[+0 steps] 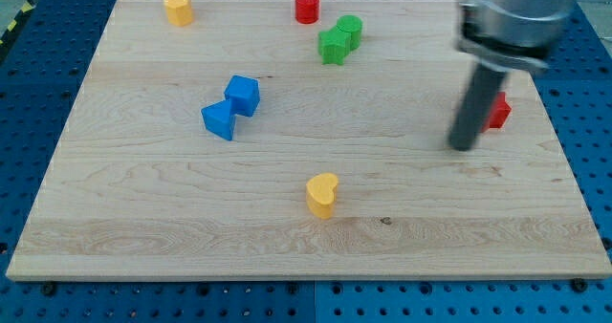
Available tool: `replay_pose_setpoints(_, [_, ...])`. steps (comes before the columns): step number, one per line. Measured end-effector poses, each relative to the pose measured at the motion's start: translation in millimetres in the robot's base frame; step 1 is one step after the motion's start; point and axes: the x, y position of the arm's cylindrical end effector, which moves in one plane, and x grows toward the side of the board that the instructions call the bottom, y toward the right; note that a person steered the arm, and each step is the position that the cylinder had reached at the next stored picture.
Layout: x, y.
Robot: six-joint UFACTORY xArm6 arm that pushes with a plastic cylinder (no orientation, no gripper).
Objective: Move the red star towards the top edge of the board
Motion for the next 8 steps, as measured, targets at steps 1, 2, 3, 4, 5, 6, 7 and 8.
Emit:
replay_pose_setpoints(1, [1, 44])
replay_pose_setpoints(2, [-10, 27])
replay_pose_setpoints(3, [-23, -5])
replay_pose_setpoints(4, [-32, -4])
replay_pose_setpoints(5, [-39, 15])
replay_pose_setpoints(6, [-57, 20])
replay_pose_setpoints(7, [-80, 10])
replay_pose_setpoints(8, [-99, -2])
